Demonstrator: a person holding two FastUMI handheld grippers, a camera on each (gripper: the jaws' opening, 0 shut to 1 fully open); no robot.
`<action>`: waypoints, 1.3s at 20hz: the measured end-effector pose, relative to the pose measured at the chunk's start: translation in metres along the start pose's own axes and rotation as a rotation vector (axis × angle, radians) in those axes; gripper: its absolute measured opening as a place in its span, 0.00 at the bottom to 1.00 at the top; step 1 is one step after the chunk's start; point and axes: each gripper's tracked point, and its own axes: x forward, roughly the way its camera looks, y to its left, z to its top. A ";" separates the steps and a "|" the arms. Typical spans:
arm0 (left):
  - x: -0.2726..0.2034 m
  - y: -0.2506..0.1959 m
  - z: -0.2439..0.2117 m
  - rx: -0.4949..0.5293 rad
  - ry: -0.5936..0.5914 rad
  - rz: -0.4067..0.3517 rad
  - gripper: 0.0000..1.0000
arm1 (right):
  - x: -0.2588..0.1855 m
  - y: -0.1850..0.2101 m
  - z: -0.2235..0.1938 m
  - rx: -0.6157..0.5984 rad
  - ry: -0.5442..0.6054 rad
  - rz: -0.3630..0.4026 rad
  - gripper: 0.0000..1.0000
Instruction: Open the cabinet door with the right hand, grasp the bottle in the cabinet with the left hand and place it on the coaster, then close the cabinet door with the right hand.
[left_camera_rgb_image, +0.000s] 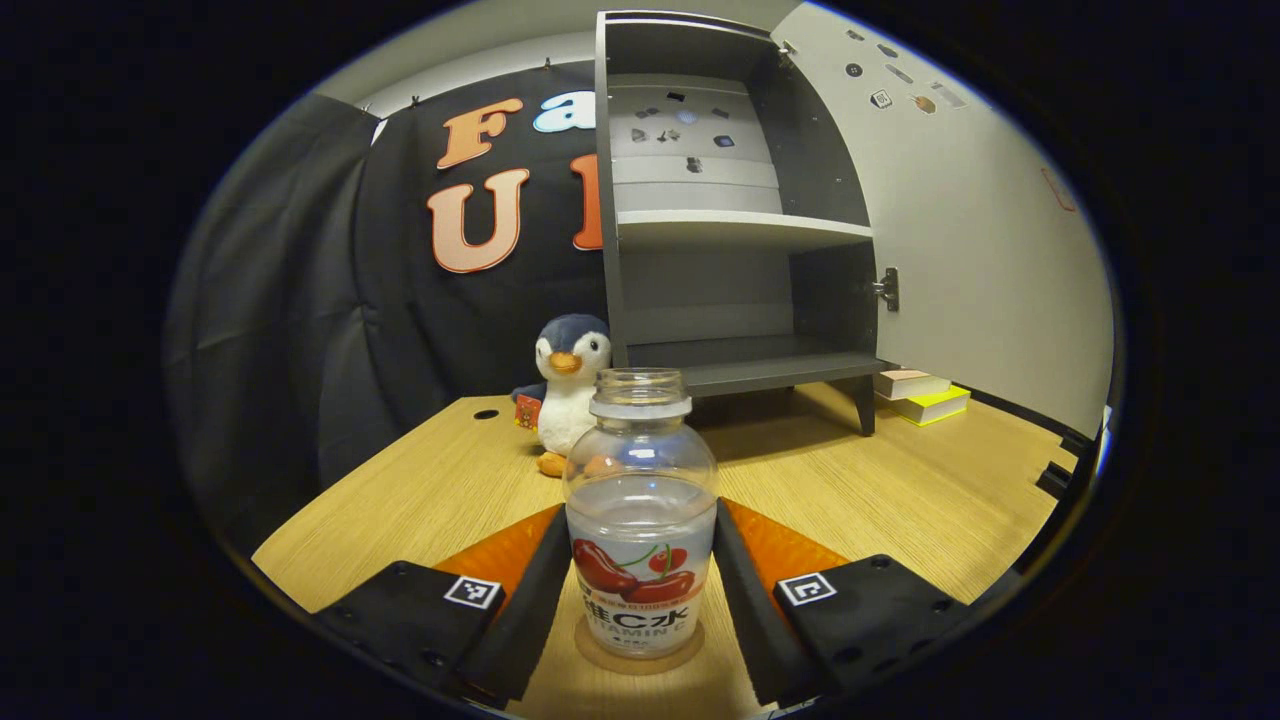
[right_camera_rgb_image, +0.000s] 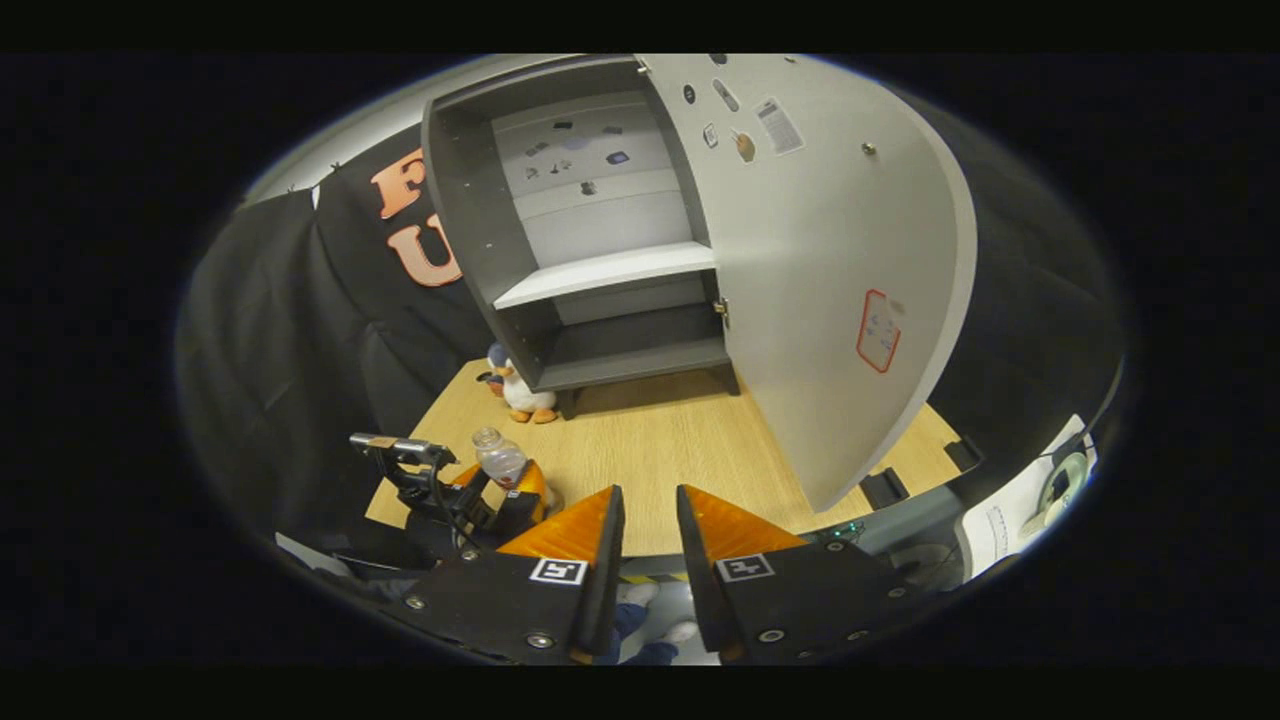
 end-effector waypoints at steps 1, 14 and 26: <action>-0.001 0.001 -0.001 -0.003 0.001 0.003 0.85 | 0.001 0.000 -0.001 -0.001 0.002 0.003 0.33; -0.015 0.007 -0.004 0.012 0.029 0.004 0.96 | 0.004 0.005 -0.003 0.004 0.008 0.028 0.33; -0.031 0.015 0.079 0.016 -0.058 0.014 0.95 | -0.032 -0.002 0.016 0.026 -0.084 0.050 0.33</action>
